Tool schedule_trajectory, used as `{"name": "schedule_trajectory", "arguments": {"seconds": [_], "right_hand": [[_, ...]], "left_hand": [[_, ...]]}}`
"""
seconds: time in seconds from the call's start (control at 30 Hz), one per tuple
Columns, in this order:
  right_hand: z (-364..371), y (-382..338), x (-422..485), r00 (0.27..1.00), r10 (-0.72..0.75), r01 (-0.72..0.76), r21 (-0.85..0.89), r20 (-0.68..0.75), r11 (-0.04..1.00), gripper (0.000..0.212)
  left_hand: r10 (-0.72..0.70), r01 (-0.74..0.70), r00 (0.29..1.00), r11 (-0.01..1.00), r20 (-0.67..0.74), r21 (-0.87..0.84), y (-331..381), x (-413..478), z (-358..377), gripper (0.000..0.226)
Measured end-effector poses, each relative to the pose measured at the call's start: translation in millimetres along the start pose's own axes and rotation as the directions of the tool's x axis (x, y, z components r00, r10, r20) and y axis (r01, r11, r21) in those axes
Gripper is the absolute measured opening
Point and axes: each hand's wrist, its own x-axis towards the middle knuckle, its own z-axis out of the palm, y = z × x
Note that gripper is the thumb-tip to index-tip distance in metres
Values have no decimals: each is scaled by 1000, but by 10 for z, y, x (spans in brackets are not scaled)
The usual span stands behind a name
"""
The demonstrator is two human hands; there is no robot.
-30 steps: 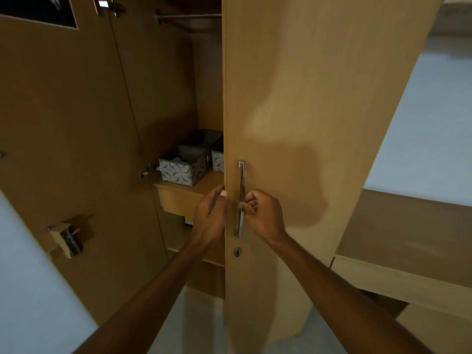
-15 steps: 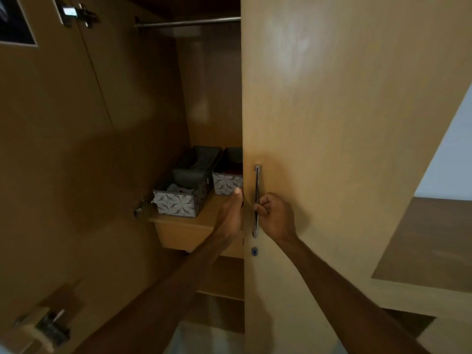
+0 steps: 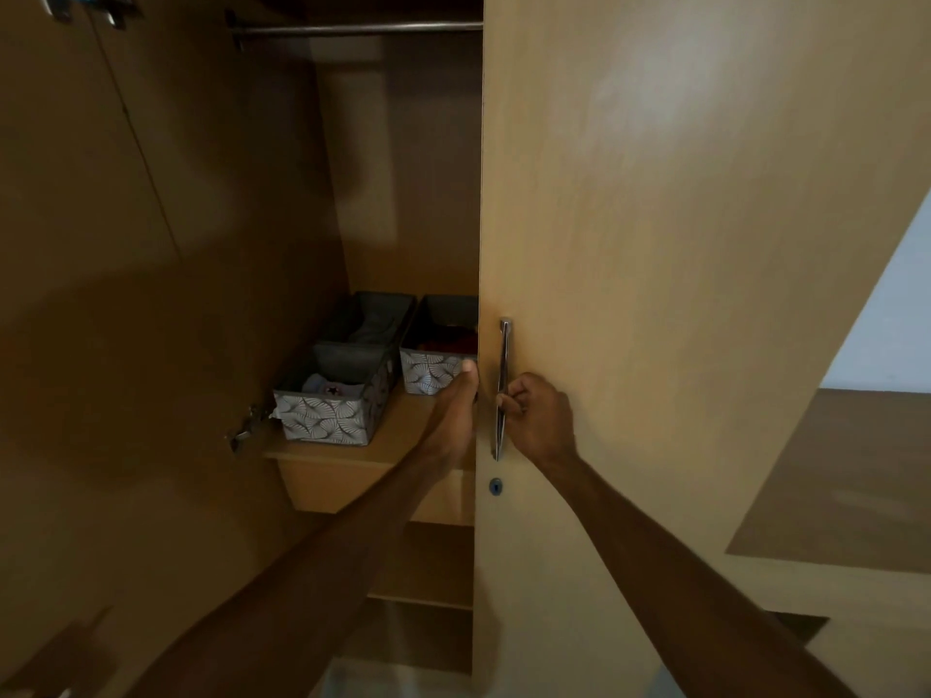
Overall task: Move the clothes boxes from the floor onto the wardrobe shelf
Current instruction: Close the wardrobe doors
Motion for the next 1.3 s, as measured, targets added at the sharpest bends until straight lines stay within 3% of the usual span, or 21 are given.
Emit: {"name": "schedule_trajectory", "arguments": {"seconds": [0.33, 0.43, 0.6, 0.73, 0.83, 1.1, 1.3], "right_hand": [[69, 17, 163, 1000, 31, -31, -43, 3, 999, 14], [76, 24, 173, 999, 31, -30, -54, 19, 998, 14], [71, 112, 103, 999, 28, -29, 10, 27, 1000, 5], [8, 183, -275, 996, 20, -30, 124, 85, 992, 24], [-46, 237, -609, 986, 77, -100, 152, 149, 983, 25], [-13, 172, -1402, 912, 18, -113, 208, 411, 972, 23], [355, -275, -2062, 744, -92, -176, 327, 662, 928, 24]], "left_hand": [[-48, 48, 998, 999, 32, 5, 81, 129, -46, 78], [-62, 62, 998, 997, 22, -35, 102, 123, -64, 58], [-54, 54, 999, 998, 1, -9, 66, 2, -129, 48], [-40, 36, 995, 998, -88, -47, -133, -357, -237, 24], [-93, 81, 977, 994, -192, -66, -357, -676, -348, 25], [-192, 104, 826, 976, -530, -192, -745, -1753, -565, 14], [-172, 139, 671, 985, -721, -106, -722, -2833, -898, 19]]}}
